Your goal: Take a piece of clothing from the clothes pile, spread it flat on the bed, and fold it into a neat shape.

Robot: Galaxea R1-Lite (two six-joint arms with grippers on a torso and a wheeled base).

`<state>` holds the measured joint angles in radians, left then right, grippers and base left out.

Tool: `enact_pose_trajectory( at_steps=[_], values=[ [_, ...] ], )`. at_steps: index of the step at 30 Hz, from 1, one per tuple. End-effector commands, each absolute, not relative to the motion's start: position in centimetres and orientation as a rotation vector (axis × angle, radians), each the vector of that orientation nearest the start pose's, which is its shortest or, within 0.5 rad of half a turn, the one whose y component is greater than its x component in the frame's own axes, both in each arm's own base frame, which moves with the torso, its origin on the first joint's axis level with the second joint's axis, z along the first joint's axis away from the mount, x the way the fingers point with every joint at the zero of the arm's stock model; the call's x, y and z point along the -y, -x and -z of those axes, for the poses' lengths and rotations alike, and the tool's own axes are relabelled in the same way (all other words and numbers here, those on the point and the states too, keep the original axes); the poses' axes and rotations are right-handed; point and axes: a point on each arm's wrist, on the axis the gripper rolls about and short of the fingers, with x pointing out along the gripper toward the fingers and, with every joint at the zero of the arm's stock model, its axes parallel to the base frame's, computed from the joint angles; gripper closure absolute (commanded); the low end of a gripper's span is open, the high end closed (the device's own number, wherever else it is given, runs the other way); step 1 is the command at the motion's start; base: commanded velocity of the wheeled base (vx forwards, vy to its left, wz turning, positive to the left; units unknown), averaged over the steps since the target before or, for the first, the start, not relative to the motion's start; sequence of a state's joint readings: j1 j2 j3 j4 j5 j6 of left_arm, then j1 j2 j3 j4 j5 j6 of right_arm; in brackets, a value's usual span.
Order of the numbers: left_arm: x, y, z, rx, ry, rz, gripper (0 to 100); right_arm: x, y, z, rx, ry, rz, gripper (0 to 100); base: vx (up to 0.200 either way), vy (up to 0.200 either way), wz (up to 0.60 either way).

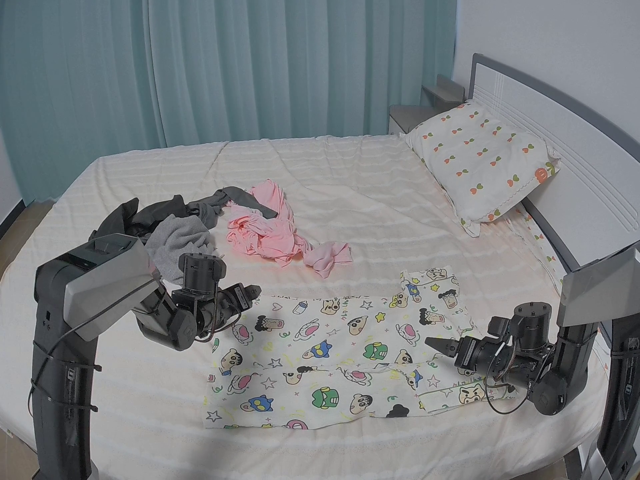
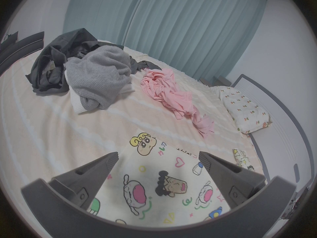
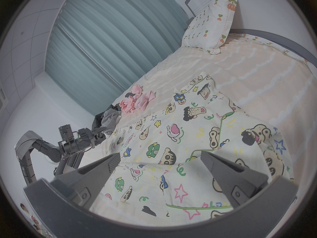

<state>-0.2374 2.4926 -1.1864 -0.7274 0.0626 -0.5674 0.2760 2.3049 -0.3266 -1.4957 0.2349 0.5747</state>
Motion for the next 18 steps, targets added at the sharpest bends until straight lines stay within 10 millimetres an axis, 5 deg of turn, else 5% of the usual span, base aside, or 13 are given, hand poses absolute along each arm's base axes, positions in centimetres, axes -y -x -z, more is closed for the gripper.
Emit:
enact_pose_trajectory(
  at_steps=[1, 18],
  values=[
    [10.47, -44.46, 4.79, -0.624, 0.454, -0.01, 0, -8.65, -27.8, 1.82, -0.631, -0.538, -0.35, 0, 0.0, 0.0, 0.0],
    [10.57, -45.2, 5.34, -0.631, 0.412, -0.003, 0, -8.67, -27.87, 2.0, -0.632, -0.536, -0.346, 0, 0.0, 0.0, 0.0]
  ],
)
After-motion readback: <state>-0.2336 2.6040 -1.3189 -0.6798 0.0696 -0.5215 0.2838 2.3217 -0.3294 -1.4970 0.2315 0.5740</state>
